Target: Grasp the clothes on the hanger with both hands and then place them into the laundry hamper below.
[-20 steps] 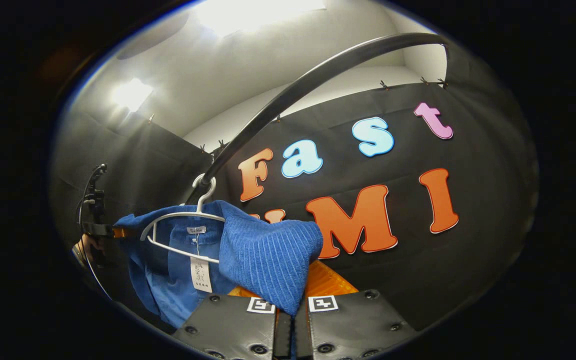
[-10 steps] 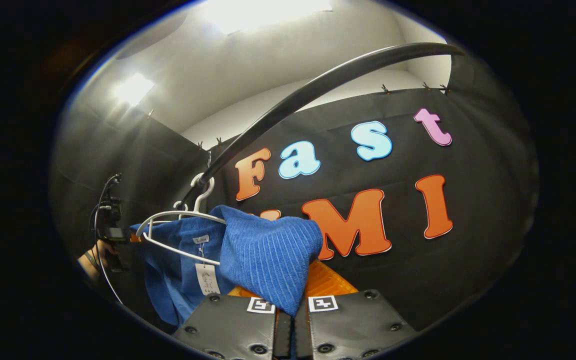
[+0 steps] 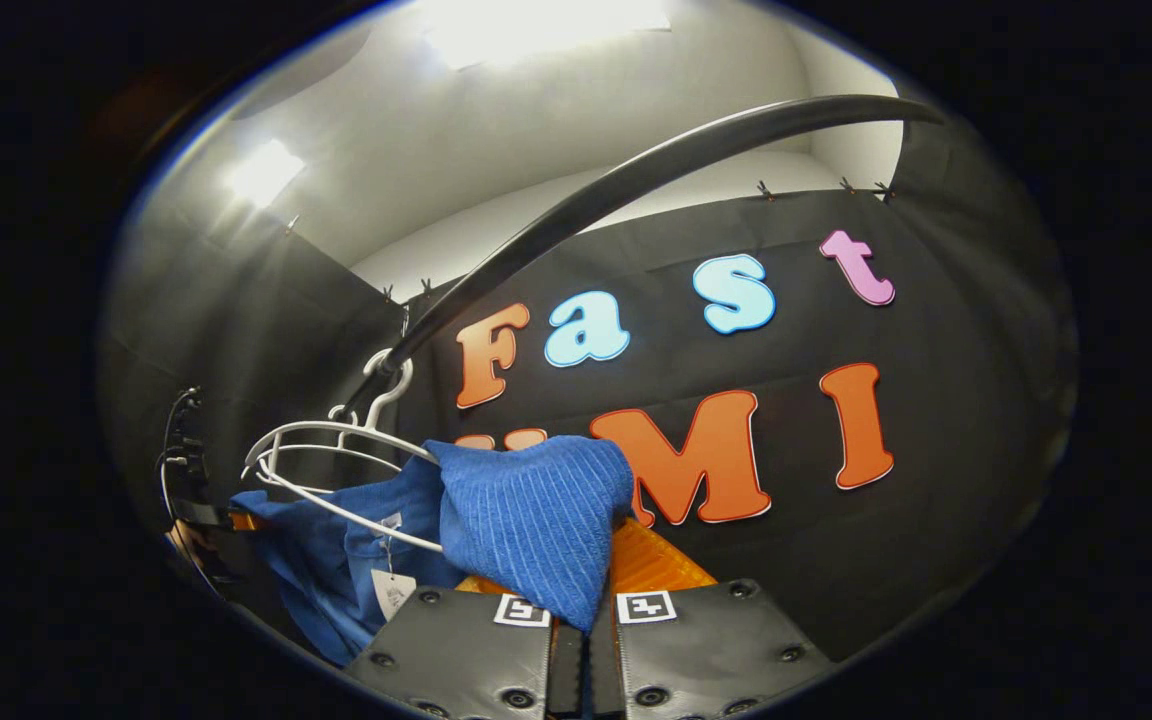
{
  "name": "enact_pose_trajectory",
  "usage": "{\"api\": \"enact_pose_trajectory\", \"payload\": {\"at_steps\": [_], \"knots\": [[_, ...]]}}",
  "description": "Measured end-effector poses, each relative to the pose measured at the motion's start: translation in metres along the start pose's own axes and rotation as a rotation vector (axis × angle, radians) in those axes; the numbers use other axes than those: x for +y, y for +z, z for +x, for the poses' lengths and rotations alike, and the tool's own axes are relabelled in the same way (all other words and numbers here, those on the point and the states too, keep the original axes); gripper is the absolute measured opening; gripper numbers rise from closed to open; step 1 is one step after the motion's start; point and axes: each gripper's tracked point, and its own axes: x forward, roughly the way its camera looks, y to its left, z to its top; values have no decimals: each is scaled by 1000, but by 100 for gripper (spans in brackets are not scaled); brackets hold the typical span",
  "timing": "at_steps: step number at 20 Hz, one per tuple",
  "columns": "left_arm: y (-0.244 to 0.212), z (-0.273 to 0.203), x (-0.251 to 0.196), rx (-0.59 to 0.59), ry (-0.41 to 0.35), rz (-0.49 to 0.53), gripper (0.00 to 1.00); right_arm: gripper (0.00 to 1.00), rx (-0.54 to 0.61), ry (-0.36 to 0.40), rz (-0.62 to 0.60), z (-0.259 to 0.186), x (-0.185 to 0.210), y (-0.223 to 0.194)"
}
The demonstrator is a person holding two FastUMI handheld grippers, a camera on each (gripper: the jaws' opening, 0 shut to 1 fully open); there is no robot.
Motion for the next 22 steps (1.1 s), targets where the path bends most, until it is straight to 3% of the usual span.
{"api": "enact_pose_trajectory", "payload": {"at_steps": [3,6,12,14,18,22], "knots": [[-1,-17,-10,-12,-16,49,7,17,-25,-89,-10,9,-20,5],[-5,-24,-27,-14,-37,69,7,17,-39,-122,-8,19,-28,6],[-28,-27,-64,7,-99,-24,7,17,-54,-217,-78,22,-63,12],[-36,-26,-76,20,-121,-36,7,17,-46,-272,-106,21,-79,10],[-51,-28,-99,46,-166,-24,7,17,-17,-305,-129,25,-93,-4],[-72,-30,-126,95,-218,-7,7,17,66,-385,-147,27,-117,-34]]}}
